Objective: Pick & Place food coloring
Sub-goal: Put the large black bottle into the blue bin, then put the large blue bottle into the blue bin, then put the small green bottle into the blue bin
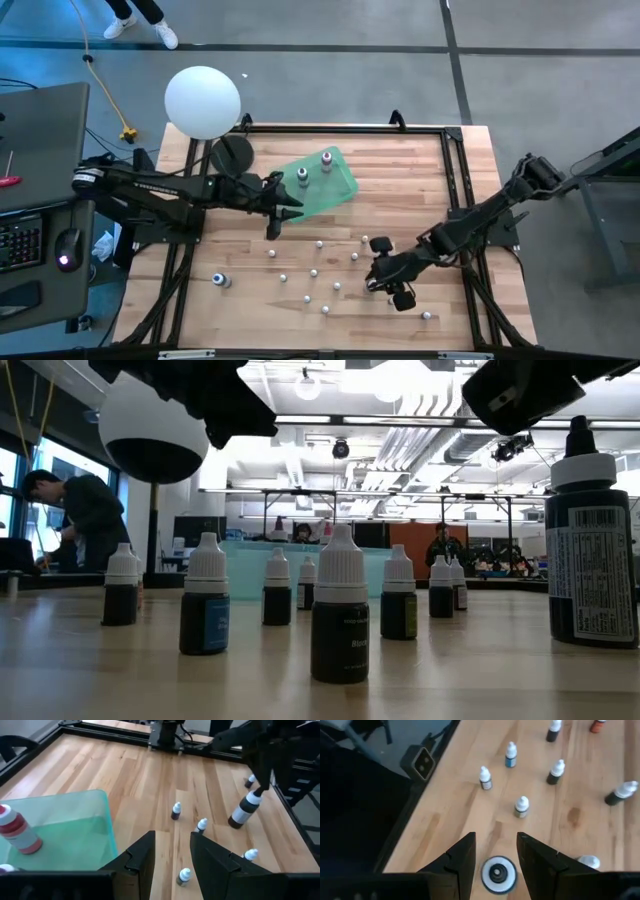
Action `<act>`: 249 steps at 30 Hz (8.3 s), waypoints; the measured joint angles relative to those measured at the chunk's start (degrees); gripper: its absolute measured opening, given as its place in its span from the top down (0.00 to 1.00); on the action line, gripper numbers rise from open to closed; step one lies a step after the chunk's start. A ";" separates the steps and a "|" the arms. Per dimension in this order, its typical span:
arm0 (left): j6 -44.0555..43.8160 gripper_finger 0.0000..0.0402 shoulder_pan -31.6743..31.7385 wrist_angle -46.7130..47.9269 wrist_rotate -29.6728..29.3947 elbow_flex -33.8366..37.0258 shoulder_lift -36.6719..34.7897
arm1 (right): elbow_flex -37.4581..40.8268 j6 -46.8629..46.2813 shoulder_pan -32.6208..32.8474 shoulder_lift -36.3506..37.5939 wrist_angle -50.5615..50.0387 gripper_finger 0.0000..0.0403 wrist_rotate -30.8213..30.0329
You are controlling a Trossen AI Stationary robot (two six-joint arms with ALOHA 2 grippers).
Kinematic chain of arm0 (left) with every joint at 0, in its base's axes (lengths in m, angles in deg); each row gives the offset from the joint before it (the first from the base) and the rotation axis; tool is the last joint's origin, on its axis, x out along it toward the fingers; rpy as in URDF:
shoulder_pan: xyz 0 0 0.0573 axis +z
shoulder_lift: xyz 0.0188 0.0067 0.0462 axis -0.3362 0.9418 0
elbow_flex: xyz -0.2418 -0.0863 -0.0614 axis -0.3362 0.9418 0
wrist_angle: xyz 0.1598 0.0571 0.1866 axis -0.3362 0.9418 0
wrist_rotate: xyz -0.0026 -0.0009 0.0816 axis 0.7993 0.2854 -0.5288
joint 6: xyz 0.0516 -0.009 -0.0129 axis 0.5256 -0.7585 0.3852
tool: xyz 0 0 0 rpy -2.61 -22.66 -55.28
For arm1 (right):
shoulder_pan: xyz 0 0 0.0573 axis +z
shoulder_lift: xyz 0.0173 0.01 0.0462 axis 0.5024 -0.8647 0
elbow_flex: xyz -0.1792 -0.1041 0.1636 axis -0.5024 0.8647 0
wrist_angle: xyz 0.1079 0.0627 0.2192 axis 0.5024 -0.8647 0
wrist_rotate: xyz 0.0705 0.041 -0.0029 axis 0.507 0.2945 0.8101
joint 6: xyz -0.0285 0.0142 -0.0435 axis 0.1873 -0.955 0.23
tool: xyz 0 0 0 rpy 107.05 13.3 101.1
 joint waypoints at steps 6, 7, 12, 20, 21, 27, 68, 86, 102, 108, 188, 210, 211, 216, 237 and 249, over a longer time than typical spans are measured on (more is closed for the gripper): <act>-0.98 0.70 -0.03 0.03 -0.45 0.00 0.00 | 0.00 -2.58 0.72 0.00 -0.96 0.66 -3.16; -1.07 0.70 -0.03 0.05 -0.56 0.00 0.00 | 0.00 -3.51 0.72 -0.07 -1.45 0.66 -3.15; -1.08 0.70 -0.05 0.03 -0.69 0.00 0.00 | 0.00 -5.93 0.88 -2.05 -3.26 0.66 -3.17; -1.09 0.70 -0.03 0.01 -0.68 0.00 0.00 | -0.17 -6.19 1.47 -6.01 -1.88 0.66 -4.01; -1.09 0.70 -0.03 0.01 -0.67 0.00 0.00 | -0.15 -6.45 1.47 -6.01 -1.84 0.66 -4.69; -1.09 0.70 -0.03 0.01 -0.66 0.00 0.00 | -0.15 -6.64 1.42 -5.90 -1.36 0.74 -4.54; -2.28 0.70 -0.01 -0.37 -3.55 -0.04 0.00 | -3.17 18.25 -49.17 -11.68 20.63 0.89 -4.09; -3.40 0.70 -0.03 -0.14 -2.39 -0.04 -0.19 | -3.28 18.96 -52.81 -17.79 24.14 0.72 -2.61; 0.24 0.70 -4.89 27.88 28.62 -0.04 -13.94 | -3.21 19.17 -46.82 0.46 11.65 0.68 -4.22; -5.62 0.70 -13.61 33.16 25.46 -0.04 -14.26 | -3.21 19.12 -43.55 1.51 10.75 0.68 -4.12; -0.59 0.92 21.92 37.18 -6.03 -16.94 17.98 | -3.15 16.94 -40.28 1.20 7.16 0.68 -2.93; 2.02 0.69 21.74 43.62 -6.76 -25.35 16.87 | -3.13 12.81 -29.79 -10.13 12.97 0.68 8.31; 1.99 0.69 21.74 44.36 -6.67 -26.83 16.87 | -3.13 12.71 -28.67 -11.77 14.44 0.68 7.97; 1.99 0.69 21.70 44.89 -6.26 -31.60 16.87 | -3.13 11.86 -24.50 -19.30 20.62 0.68 3.85; 1.97 0.69 21.71 47.55 -6.27 -33.05 16.85 | -3.13 4.70 -23.80 -29.05 31.79 0.68 1.71; 1.97 0.69 21.70 48.05 -6.15 -33.05 16.85 | -3.17 4.47 -24.97 -25.87 31.65 0.91 3.04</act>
